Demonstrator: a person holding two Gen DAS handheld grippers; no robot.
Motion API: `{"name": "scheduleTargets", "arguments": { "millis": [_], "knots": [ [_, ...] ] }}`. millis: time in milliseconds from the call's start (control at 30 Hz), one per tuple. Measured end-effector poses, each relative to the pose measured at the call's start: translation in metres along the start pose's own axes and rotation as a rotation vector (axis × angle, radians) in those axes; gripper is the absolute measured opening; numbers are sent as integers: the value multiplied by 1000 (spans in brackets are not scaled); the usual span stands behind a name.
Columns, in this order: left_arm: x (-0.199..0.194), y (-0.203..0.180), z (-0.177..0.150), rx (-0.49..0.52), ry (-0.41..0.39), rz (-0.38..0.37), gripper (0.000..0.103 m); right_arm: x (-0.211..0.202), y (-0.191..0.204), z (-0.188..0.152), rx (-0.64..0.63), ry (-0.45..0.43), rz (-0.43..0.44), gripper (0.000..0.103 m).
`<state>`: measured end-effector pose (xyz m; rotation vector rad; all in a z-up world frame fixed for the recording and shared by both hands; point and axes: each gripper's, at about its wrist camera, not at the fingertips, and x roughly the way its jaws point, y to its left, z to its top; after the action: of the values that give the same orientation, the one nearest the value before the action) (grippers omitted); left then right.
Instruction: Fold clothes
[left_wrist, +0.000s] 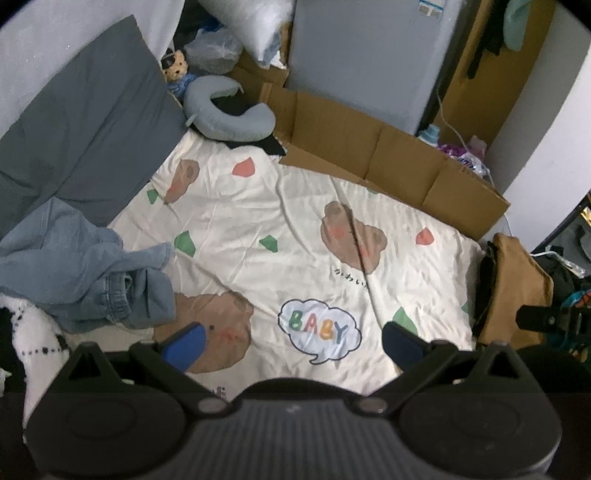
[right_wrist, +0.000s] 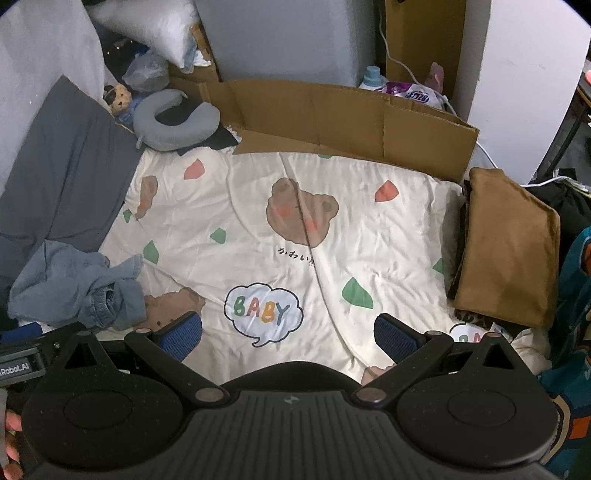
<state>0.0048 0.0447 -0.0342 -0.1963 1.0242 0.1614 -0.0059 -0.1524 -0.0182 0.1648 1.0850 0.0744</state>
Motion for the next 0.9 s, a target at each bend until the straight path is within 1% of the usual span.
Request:
{"name": "scheduleTargets", "arguments": {
  "millis": [100, 167, 233, 367, 533, 767, 900],
  "knots": [
    [2, -3, 0, -2, -4, 17, 103, 3, 4, -2, -15, -3, -4, 102],
    [4, -7, 0, 19, -6, 40, 103, 4, 7, -3, -23, -7, -7, 102],
    [5, -13, 0, 46, -13, 67, 103, 7, 8, -3, -27, 0, -12, 102],
    [8, -17, 1, 59, -6, 86, 102, 11, 13, -3, -50, 20, -15, 102],
    [12, -17, 2, 58, 8, 73, 102, 14, 10, -1, -34, 33, 8, 102],
    [13, -23, 1, 68, 6, 59, 101, 18, 12, 1, -55, 42, -7, 102],
    [16, -20, 2, 43, 17, 18, 96, 19, 10, 2, -52, 41, -12, 102]
  ]
}}
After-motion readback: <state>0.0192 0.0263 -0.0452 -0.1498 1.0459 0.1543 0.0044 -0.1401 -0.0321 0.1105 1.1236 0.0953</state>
